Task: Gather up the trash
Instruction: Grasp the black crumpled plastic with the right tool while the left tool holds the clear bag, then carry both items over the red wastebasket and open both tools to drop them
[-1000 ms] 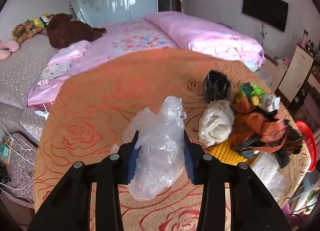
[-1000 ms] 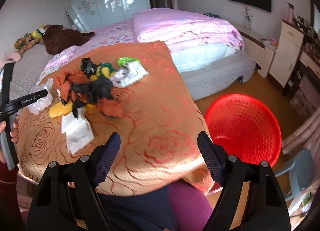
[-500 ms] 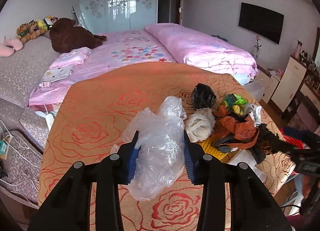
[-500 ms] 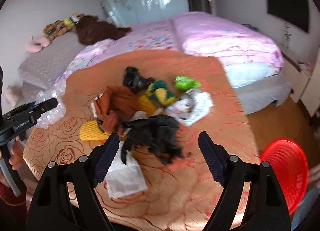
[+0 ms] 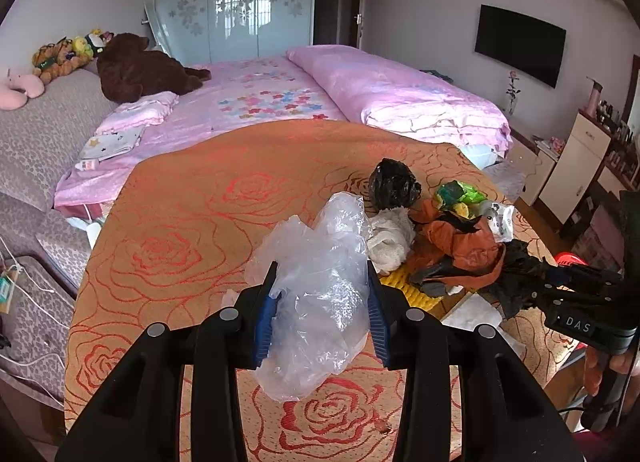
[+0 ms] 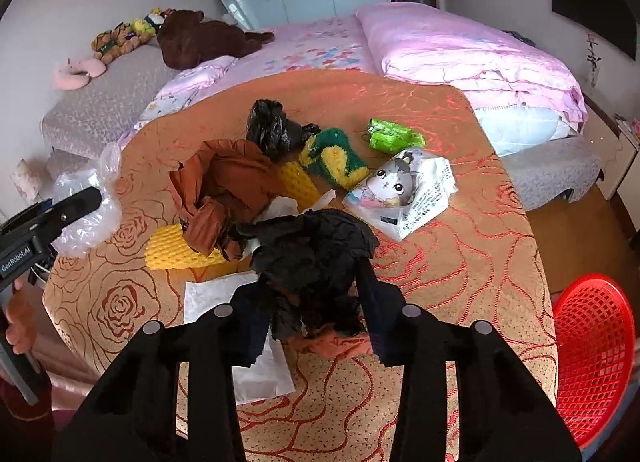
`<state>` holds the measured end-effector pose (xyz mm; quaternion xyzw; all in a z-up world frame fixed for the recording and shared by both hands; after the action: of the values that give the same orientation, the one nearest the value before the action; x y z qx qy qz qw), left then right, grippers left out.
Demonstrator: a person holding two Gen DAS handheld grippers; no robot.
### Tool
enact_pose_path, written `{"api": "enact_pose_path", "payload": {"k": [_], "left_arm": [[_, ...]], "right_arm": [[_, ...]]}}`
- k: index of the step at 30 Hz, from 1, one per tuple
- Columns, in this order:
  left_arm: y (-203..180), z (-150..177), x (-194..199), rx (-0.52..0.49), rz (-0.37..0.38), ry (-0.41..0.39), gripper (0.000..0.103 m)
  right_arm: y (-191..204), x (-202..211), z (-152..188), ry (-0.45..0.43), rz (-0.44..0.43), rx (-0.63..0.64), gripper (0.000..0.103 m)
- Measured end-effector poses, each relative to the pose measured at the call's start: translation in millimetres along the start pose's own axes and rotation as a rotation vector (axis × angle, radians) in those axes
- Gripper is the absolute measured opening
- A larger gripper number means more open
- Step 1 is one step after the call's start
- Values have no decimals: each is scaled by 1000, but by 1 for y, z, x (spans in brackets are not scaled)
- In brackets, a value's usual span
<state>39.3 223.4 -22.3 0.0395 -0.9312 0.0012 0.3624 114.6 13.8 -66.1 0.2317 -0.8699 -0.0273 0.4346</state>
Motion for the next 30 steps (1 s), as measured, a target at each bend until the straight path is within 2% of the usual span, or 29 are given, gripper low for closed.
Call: {"api": "enact_pose_path", "payload": {"k": [14,30], "left_arm": [[-26,-8,26,-30,30,-60,38],[-103,-24,24,-139,164,-92,38]], "right_arm": [[-8,58,1,-141,53,-27,38],[-70,102,4,-227,212,-136,38]]}}
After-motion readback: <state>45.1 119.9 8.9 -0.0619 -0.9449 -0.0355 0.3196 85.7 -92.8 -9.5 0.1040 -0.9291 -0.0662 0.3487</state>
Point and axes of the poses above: each gripper's, at about its wrist camera, not at the fingertips, and x roughly against the way its jaws point, y to its left, z to its underside, the point moved 2 cm from there along -x, roughly the way its jaws point, and after that the axes turned 5 degrees about -x, right-handed, at the moved point
